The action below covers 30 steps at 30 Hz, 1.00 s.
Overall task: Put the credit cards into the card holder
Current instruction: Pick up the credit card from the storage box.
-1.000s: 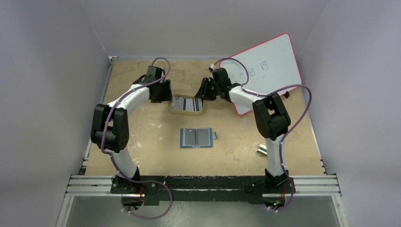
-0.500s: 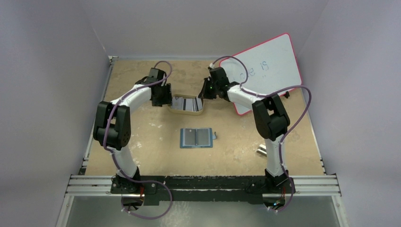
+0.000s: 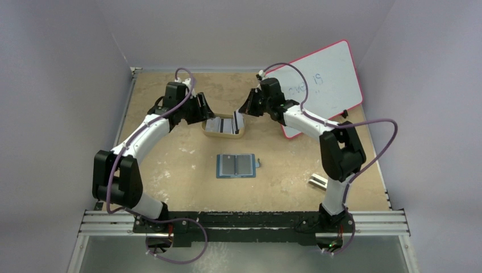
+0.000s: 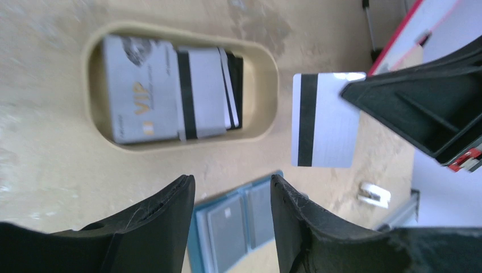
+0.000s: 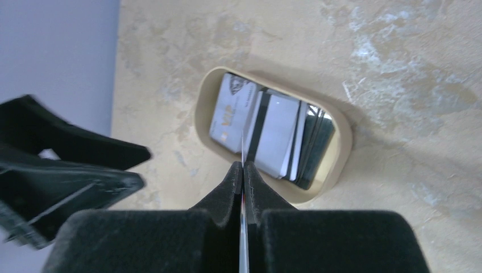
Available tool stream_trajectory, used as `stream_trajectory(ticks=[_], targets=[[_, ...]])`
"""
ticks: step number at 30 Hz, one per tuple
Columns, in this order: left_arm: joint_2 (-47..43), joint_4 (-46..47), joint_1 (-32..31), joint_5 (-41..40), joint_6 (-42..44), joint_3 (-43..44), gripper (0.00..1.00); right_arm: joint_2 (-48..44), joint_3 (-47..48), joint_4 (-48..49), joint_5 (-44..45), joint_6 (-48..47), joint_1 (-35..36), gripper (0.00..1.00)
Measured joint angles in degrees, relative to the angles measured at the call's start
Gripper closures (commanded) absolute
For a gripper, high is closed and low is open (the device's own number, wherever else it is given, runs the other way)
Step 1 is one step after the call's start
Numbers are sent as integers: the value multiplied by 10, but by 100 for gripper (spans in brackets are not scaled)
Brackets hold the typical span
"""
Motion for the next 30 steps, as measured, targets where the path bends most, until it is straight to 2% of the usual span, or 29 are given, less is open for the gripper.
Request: stream_trajectory(ticks=[4, 7, 14, 17, 21, 30], targets=[[-23, 44, -5, 65, -46, -73, 52, -38, -59, 34, -22, 29, 0, 100], [-40, 63, -16, 83, -64, -105, 53, -69, -121, 61, -38, 54, 0, 100], [-71, 67, -56, 81, -72, -150, 56, -125, -214, 94, -43, 90, 20, 100], [-76, 97, -73, 82, -92, -186, 53, -134, -239, 111, -43, 106, 35, 100], [-88, 161, -90, 95, -146, -231, 44, -139, -268, 132, -45, 133, 52, 100], [-113, 296, -99, 111, -245, -277, 40, -194, -314, 197, -47, 187, 56, 100]])
